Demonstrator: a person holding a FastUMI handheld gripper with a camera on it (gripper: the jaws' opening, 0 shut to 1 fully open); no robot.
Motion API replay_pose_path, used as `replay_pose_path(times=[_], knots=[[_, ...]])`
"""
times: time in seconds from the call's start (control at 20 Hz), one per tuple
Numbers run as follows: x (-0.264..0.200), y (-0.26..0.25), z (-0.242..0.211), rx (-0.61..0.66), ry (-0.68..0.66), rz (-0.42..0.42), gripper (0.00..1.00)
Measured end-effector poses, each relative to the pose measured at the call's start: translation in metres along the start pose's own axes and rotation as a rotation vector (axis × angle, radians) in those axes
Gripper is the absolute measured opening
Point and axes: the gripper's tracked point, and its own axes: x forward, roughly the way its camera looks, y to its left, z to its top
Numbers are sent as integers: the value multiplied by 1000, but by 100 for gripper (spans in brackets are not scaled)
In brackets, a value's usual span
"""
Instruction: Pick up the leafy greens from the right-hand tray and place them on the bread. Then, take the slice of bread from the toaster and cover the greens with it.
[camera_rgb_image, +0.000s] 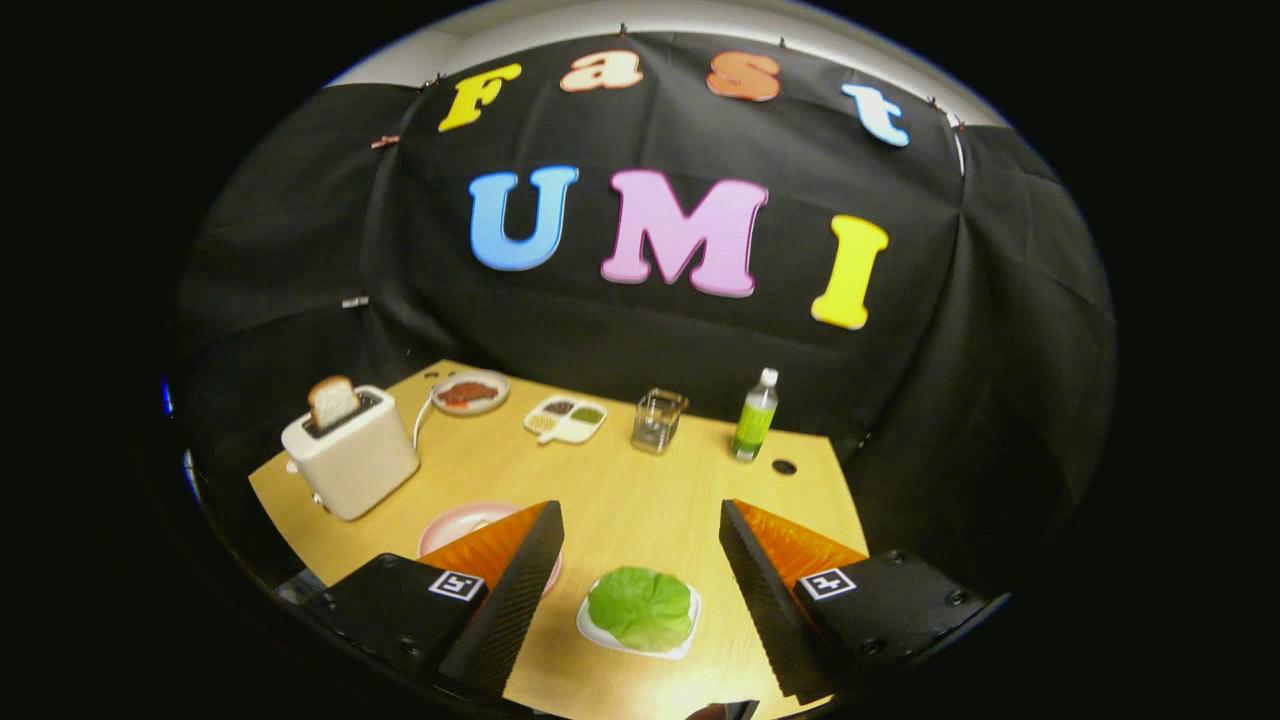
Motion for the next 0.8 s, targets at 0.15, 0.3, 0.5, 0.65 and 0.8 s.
replay_pose_path(times=[0.15, 0.3, 0.5, 0.65, 0.8], knots=[[31, -2, -63, -19, 161, 36, 97], [56, -5, -115, -28, 289, 59, 97], [90, -7, -165, 22, 420, 74, 96], [111, -12, -184, 39, 483, 80, 95], [123, -15, -197, 48, 539, 78, 93]])
